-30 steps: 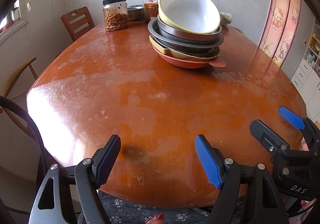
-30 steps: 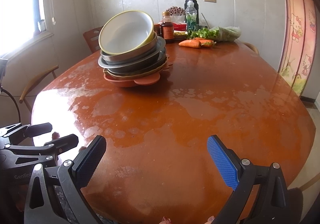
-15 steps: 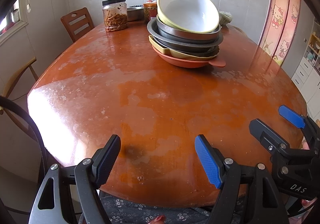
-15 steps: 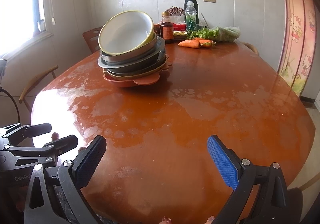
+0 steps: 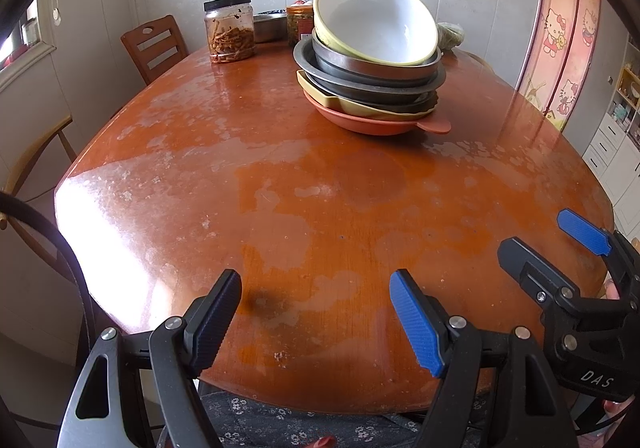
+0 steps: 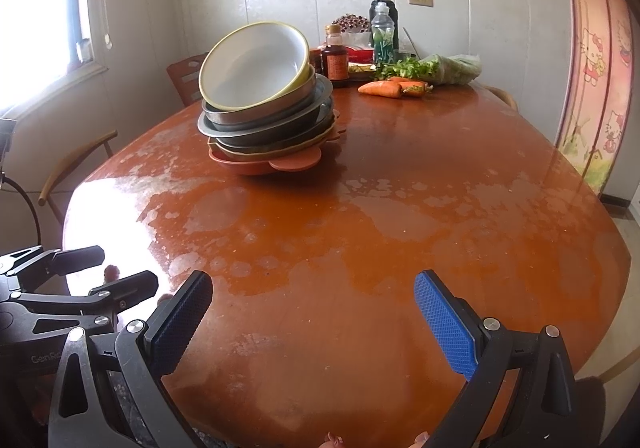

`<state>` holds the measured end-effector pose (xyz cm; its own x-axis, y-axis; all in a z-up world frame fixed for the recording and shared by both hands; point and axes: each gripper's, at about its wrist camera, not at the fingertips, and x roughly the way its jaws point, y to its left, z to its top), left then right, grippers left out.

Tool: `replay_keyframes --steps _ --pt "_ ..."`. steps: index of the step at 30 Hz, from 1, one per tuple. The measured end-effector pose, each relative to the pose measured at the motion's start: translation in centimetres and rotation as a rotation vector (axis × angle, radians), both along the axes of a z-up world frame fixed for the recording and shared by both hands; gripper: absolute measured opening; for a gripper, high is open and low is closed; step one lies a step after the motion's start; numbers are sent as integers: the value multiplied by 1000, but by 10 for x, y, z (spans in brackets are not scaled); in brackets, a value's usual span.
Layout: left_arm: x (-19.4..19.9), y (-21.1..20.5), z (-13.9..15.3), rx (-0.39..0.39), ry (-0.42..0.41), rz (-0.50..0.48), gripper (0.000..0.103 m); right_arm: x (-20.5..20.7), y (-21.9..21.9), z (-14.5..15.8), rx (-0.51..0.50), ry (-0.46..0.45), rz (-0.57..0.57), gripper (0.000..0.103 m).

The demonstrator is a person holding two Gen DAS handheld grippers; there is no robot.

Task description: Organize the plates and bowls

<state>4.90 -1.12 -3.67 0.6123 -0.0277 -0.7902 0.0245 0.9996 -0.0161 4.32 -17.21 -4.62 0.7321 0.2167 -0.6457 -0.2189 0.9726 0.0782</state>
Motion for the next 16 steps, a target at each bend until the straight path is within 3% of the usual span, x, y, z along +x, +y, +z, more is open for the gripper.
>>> replay_keyframes --steps 16 --pt "3 3 -3 -11 3 -4 76 2 -7 3 -5 4 -19 101"
